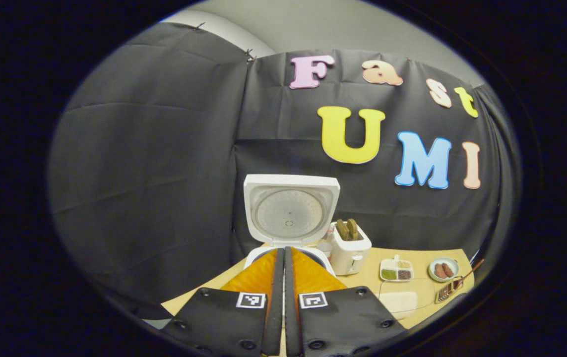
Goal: Close the left gripper, press the button to open the rice cooker; take a wooden spoon from the chopstick holder with the right hand, scoop a spoonful of rice and pour it into the rice cooker, then put the wooden spoon back into the chopstick holder.
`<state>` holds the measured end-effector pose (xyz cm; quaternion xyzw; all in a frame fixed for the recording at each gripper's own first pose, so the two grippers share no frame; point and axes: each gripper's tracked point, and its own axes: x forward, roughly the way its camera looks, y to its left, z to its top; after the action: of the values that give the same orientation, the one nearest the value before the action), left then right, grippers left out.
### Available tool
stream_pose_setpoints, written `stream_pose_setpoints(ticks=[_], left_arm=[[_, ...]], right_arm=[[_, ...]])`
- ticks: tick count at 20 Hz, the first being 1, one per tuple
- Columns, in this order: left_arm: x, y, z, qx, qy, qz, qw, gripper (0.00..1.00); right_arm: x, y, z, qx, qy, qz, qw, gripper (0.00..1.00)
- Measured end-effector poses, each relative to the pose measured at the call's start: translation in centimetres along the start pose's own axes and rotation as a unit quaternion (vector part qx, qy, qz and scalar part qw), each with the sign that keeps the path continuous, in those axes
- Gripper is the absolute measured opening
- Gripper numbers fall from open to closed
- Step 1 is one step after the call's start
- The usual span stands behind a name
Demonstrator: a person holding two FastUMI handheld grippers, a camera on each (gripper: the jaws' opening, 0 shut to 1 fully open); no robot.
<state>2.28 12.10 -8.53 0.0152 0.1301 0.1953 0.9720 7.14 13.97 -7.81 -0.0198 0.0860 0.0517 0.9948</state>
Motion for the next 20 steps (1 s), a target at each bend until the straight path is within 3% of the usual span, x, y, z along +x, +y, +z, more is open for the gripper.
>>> stream_pose_setpoints(ticks=[7,11,15,20], left_arm=[[-1.4,0.3,2.7,0.004,-0.045,0.013,0.999,0.11],[-2.5,-0.6,2.5,0.004,-0.046,0.012,0.999,0.13],[-4.0,-1.0,2.0,0.034,-0.037,0.011,0.999,0.1],[-5.8,-1.9,1.0,0.072,-0.02,0.004,0.997,0.37]], right_arm=[[1.6,-4.7,-1.6,0.007,0.006,-0.007,1.0,0.99],[3.6,-7.9,-3.3,0.028,0.014,0.003,1.0,0.99],[5.7,-10.9,-6.6,0.047,0.036,0.013,0.998,0.99],[9.6,-15.0,-12.3,0.078,0.062,0.014,0.995,0.99]])
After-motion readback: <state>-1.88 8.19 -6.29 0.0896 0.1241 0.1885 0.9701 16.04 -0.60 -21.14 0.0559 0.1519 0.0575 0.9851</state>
